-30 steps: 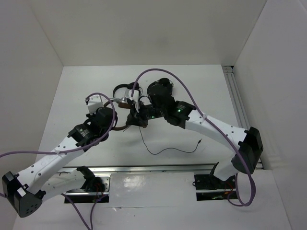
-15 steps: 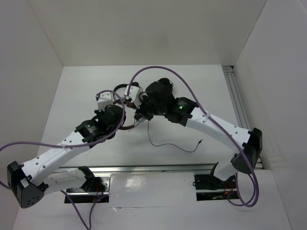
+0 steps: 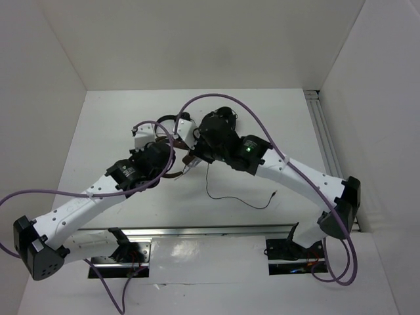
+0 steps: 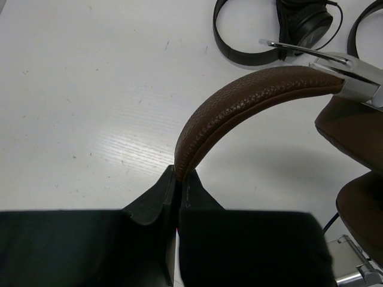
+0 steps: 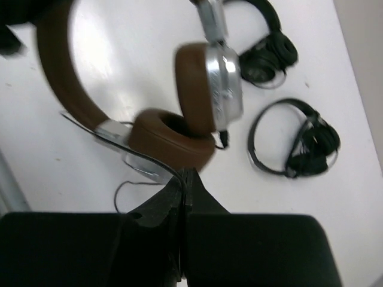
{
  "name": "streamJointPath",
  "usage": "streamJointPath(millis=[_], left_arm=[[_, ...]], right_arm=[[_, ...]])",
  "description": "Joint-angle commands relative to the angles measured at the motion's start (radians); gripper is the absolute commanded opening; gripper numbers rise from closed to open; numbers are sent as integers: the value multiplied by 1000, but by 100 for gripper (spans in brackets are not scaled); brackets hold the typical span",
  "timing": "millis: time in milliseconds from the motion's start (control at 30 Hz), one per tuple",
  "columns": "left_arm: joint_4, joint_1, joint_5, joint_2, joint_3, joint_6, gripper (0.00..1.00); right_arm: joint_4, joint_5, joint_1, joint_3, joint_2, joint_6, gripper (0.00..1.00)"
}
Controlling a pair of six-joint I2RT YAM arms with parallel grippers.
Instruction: Wrap the headphones
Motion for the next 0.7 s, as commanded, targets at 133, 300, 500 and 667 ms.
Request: streamJointPath(millis=[133, 300, 500, 667], left_arm=[[-24, 23, 75, -97, 33, 23, 0], [-4, -6, 107, -109, 42, 88, 0], [-13, -15, 118, -120, 61, 97, 0], [-22, -24, 127, -120, 72, 106, 0]], right_arm=[[634, 387, 44, -373, -326, -18, 5], [814, 392, 44, -458, -397, -77, 15], [834, 392, 35, -458, -378, -124, 25], [853, 320, 15, -469, -369, -114, 17]])
